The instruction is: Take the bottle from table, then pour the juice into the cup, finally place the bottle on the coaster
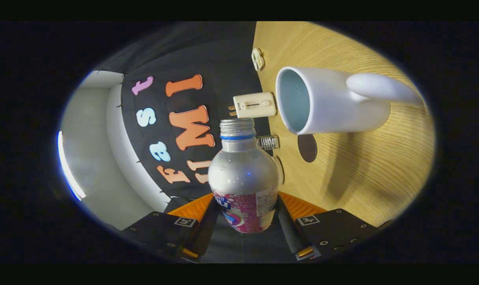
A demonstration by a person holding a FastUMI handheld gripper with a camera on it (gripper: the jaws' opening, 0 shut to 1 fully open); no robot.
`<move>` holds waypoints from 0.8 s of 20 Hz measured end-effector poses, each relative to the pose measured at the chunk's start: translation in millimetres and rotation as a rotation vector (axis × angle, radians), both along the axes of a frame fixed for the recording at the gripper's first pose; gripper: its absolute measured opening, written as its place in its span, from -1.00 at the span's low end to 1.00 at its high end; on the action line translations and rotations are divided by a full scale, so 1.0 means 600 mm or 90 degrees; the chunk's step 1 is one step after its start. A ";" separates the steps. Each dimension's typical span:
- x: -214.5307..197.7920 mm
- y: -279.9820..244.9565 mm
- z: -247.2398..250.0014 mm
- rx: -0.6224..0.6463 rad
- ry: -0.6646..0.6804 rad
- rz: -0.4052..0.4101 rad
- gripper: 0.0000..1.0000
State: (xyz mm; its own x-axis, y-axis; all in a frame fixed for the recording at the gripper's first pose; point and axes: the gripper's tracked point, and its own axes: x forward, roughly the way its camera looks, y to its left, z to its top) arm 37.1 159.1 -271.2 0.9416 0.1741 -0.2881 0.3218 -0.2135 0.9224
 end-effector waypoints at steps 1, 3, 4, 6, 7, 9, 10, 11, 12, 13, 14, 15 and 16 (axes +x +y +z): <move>0.001 0.001 0.004 0.011 -0.002 -0.005 0.54; 0.004 0.001 0.006 0.027 -0.005 -0.017 0.54; 0.004 0.001 0.006 0.036 -0.005 -0.024 0.54; 0.010 0.008 0.007 0.052 -0.007 -0.026 0.54; 0.007 0.009 0.009 0.059 -0.007 -0.027 0.54; 0.008 0.008 0.018 0.070 -0.010 -0.031 0.54; 0.010 0.009 0.020 0.074 -0.014 -0.034 0.54; 0.013 0.009 0.023 0.080 -0.016 -0.036 0.54; 0.011 0.008 0.029 0.089 -0.019 -0.038 0.54; 0.014 0.007 0.033 0.097 -0.022 -0.042 0.54; 0.013 0.006 0.040 0.103 -0.027 -0.042 0.53; 0.016 0.005 0.042 0.104 -0.029 -0.043 0.54; 0.013 0.003 0.045 0.107 -0.031 -0.044 0.54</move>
State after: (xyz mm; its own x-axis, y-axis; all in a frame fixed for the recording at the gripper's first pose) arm 44.7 160.7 -244.2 0.9651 0.1500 -0.2144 0.2568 -0.3855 0.8862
